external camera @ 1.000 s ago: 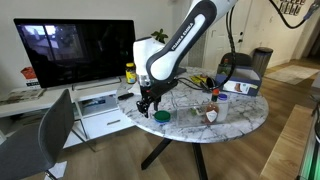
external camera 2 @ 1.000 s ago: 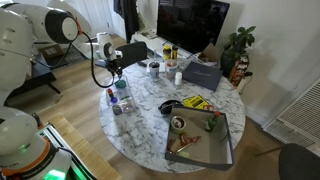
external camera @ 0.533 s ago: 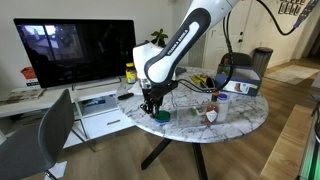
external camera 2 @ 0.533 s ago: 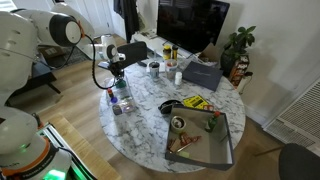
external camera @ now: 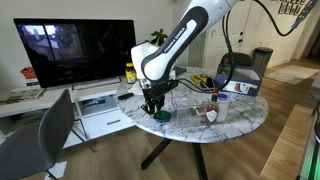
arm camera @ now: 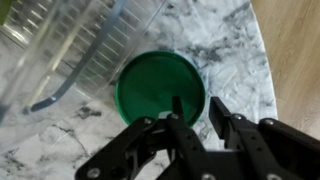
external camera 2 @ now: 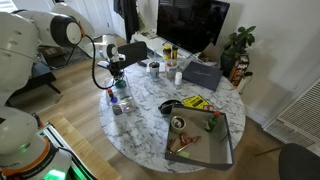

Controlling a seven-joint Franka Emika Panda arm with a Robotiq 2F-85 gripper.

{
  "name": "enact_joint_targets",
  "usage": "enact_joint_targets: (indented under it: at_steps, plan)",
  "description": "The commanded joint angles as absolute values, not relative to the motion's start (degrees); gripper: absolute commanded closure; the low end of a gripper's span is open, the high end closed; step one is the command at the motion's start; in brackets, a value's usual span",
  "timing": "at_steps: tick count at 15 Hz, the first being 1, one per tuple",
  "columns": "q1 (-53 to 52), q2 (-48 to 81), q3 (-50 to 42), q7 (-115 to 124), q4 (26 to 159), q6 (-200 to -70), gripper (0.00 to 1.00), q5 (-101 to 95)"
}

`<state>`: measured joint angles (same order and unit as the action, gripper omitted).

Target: Put the green lid in the box

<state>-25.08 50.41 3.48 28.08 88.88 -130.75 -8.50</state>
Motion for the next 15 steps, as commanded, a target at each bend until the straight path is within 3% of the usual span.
enact_joint_targets:
  at_steps: [1,8,14,15]
  plan:
    - [-25.06,52.28,3.95,27.23,86.28,-128.75,0.67,-6.09]
    - [-25.12,54.06,3.95,27.5,83.8,-126.27,0.72,-4.75]
    - [-25.21,53.44,3.77,27.67,83.77,-126.12,0.98,-4.79]
    - [-25.23,53.35,3.73,27.65,83.77,-126.26,0.97,-4.87]
